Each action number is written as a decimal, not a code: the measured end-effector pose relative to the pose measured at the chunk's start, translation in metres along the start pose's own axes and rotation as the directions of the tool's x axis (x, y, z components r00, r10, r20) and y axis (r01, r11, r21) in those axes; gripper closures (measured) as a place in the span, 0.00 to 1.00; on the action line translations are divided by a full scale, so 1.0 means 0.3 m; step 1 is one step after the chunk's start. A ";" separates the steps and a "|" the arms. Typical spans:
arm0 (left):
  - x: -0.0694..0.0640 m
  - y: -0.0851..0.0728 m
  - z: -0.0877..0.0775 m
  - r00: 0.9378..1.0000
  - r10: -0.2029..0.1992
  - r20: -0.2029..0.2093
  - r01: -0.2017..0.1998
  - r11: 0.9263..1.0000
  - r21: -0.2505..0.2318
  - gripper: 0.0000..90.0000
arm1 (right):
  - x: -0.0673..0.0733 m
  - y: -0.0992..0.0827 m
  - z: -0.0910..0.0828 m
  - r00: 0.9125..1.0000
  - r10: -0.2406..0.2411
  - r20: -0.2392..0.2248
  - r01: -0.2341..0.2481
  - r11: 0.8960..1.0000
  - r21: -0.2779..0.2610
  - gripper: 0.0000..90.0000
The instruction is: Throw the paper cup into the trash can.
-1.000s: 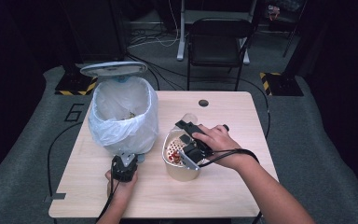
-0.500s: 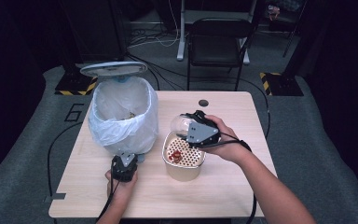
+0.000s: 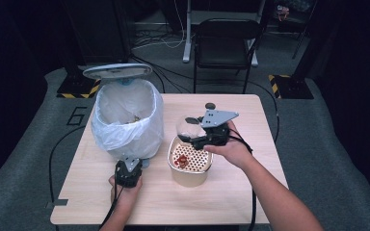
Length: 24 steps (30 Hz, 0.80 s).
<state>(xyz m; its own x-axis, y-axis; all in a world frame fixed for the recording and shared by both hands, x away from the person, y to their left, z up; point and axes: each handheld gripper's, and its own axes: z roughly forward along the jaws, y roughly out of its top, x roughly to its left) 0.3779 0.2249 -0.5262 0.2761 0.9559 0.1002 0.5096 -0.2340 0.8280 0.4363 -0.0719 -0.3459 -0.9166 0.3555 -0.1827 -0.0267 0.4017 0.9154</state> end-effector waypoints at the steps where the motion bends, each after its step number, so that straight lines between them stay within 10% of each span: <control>1: 0.000 0.000 0.000 1.000 0.000 0.000 0.000 1.000 -0.001 0.94 | -0.002 -0.001 0.001 1.000 0.017 -0.002 -0.017 1.000 0.006 0.41; 24: -0.001 0.000 0.001 1.000 -0.001 -0.002 0.001 1.000 -0.002 0.94 | 0.004 0.132 -0.032 0.998 0.043 0.048 -0.044 0.999 0.017 0.41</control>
<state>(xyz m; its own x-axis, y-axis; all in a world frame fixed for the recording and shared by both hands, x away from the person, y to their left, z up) 0.3780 0.2247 -0.5263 0.2740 0.9565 0.1004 0.5086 -0.2327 0.8290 0.4304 -0.0637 -0.3062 -0.8968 0.4124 -0.1602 0.0201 0.3997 0.9164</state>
